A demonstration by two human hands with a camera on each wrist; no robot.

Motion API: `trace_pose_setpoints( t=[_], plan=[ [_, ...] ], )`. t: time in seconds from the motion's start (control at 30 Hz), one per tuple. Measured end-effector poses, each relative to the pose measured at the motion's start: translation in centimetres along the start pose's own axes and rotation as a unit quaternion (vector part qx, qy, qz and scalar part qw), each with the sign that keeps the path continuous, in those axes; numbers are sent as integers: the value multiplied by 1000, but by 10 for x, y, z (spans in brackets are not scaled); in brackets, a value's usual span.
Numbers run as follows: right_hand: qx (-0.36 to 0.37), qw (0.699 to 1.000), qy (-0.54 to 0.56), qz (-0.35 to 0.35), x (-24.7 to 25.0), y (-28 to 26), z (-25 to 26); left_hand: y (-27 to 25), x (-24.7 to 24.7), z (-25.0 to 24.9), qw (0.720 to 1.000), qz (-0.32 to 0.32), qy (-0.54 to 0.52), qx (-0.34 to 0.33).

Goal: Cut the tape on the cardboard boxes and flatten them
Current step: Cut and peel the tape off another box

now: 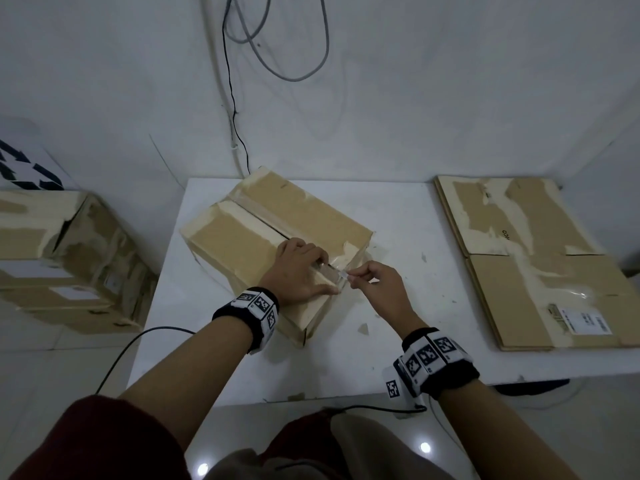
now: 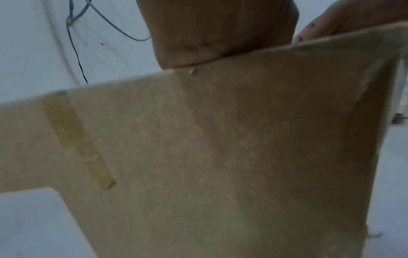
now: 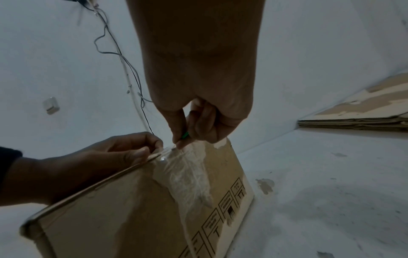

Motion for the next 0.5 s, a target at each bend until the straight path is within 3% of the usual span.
trace_pose_setpoints(
  t=[0.33,0.5],
  plan=[
    [-41,998,39,0,-8,-8,0,-3,1,-8,995,-55,70,-42],
    [-20,1000,8,-7,-24,-16,7,1,5,-12,995,-77,55,-31]
  ],
)
Point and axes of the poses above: each hand's wrist, its own y-axis towards the middle knuckle, its own x-axis out of the back of the hand, z = x × y, the point moved 6 cm from there along y, towards the middle knuckle, and after that the axes turned 6 degrees about -z, right-handed, at the moved point
